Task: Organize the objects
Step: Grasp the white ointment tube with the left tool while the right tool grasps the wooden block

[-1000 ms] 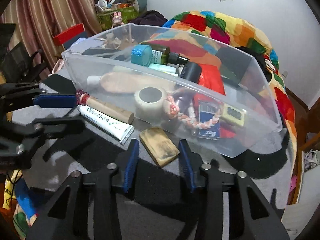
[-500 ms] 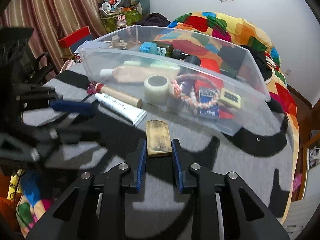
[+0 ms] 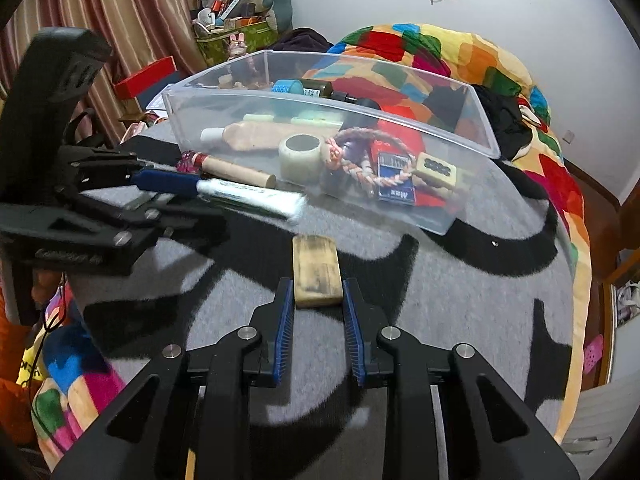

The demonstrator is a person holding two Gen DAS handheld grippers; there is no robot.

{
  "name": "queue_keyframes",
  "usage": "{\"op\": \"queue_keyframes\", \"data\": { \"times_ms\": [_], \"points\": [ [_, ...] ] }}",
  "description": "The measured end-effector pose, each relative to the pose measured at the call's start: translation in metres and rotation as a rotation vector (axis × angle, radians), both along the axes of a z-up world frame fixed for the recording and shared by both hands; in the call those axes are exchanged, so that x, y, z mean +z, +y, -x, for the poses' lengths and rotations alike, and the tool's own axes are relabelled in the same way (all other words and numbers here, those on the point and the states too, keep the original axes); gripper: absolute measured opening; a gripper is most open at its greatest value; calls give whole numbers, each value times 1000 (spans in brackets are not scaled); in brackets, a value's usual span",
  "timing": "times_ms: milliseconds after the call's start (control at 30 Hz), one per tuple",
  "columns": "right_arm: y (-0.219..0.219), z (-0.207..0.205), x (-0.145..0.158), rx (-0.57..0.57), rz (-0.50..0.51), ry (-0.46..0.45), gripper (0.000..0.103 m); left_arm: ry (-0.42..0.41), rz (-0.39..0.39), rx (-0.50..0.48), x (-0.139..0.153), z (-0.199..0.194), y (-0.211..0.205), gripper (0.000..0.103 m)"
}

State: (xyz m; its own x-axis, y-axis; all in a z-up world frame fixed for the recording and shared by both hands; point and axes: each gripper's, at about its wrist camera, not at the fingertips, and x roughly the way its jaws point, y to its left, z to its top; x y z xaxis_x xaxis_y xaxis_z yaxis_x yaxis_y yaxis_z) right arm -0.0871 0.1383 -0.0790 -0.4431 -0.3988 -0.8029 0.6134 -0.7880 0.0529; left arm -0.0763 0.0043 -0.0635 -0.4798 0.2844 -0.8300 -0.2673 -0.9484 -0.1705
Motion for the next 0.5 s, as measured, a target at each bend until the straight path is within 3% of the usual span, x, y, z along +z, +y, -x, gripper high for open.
{"op": "queue_keyframes", "data": {
  "times_ms": [100,367,500],
  "points": [
    [7,-4,1,0,-3,-2,22,12,-8,-61,6,-12,12,52],
    [10,4,11,-22,32,11,35,67,46,-4,22,7,4,52],
    [-3,11,9,-9,17,10,35,10,71,-9,9,28,9,52]
  ]
}}
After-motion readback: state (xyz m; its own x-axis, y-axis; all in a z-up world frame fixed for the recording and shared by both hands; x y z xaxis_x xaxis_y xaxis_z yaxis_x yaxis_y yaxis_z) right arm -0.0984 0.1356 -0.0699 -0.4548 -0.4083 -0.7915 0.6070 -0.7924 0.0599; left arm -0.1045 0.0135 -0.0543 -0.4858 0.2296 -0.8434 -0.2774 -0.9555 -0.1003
